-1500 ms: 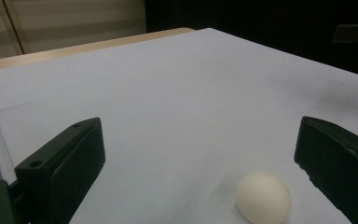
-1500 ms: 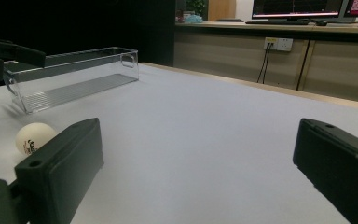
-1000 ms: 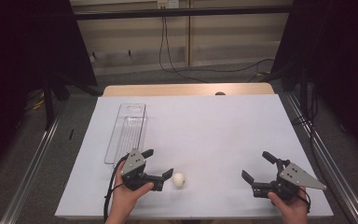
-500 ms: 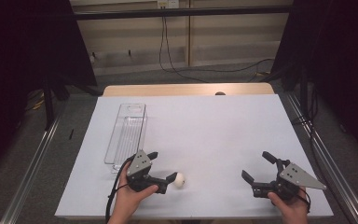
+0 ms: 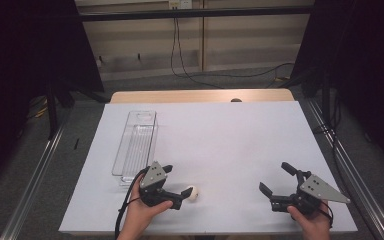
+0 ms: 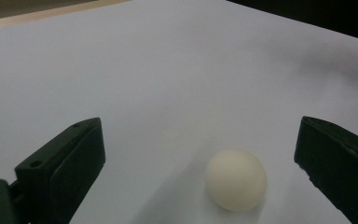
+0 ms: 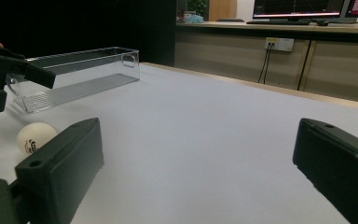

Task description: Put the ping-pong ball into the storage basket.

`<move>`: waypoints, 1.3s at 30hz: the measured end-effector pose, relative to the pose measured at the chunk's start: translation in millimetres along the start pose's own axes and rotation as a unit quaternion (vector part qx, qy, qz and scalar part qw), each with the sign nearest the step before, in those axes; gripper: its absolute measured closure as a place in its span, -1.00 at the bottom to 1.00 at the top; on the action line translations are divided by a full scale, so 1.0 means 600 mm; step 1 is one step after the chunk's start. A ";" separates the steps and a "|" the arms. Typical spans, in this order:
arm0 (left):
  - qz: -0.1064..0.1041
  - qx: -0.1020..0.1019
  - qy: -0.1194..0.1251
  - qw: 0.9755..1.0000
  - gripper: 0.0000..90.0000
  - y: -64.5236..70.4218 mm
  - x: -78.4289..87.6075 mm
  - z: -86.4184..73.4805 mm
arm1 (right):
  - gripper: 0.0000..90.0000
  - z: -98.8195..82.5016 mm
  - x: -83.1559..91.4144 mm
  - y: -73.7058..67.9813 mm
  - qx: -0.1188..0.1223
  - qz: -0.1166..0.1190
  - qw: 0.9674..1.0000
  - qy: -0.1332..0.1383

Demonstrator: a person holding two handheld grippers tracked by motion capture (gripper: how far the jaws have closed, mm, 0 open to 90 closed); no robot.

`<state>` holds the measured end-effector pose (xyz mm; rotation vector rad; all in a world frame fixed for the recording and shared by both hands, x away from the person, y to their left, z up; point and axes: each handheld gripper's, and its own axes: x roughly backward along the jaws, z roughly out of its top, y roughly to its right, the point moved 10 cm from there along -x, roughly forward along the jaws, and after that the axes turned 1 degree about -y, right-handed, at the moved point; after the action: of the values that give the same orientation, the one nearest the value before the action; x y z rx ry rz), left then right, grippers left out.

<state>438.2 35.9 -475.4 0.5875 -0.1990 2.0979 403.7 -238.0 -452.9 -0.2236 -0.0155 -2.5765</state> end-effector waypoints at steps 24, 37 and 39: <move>-0.020 -0.013 -0.046 0.999 -0.93 0.014 -0.018 -0.015 | -0.97 0.001 0.000 0.002 0.001 -0.003 1.000 0.002; -0.027 -0.020 -0.076 0.997 -0.90 0.024 -0.032 -0.026 | -0.97 0.000 0.001 0.002 0.002 -0.001 1.000 0.001; -0.025 -0.024 -0.084 0.996 -0.88 0.023 -0.033 -0.029 | -0.97 0.001 0.001 0.002 0.002 -0.001 1.000 0.001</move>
<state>430.4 19.4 -498.8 0.7346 -0.3259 1.9906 403.9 -239.0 -452.3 -0.2196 -0.0191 -2.5781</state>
